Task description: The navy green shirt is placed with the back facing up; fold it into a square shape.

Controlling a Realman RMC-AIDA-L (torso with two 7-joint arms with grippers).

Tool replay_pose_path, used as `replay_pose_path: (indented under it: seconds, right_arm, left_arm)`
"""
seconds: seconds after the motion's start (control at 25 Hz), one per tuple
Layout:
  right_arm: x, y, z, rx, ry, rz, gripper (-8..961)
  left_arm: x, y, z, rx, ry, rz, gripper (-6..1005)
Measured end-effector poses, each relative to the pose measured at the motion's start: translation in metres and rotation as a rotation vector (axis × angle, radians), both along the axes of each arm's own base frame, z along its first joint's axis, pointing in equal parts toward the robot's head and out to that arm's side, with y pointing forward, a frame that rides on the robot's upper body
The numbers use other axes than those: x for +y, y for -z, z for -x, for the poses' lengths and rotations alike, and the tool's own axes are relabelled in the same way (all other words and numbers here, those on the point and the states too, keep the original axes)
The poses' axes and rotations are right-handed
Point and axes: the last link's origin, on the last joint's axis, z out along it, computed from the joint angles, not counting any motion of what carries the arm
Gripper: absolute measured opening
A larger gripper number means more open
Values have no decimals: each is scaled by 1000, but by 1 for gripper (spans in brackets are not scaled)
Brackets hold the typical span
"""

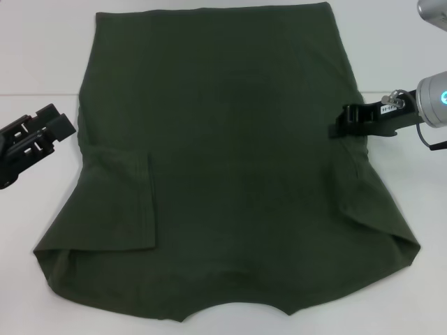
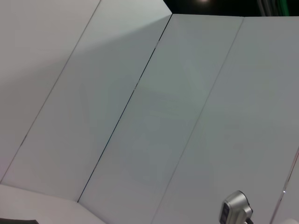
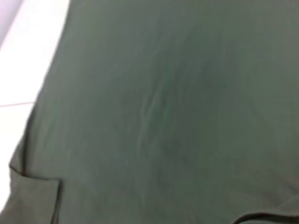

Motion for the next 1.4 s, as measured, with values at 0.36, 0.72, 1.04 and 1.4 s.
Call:
replay_pose_path:
  seconds: [0.36,0.72,1.04,1.4]
  right_arm:
    - [0,-2,-4,80,-6,-11,105]
    - [-3,-16,-9,160,-53,-45,118]
    - [-4,-34,-12,205,-58,-57,396]
    - [-26,-61,-52,251,19,-86,669]
  left_arm:
    - [0,0,0,0,0,-2,612]
    - [-2,-1,2,1,-8,-4,613]
    - [-2,-1,3,2,-9,-4,613]
    - [-2,-2,3,2,-11,-4,612]
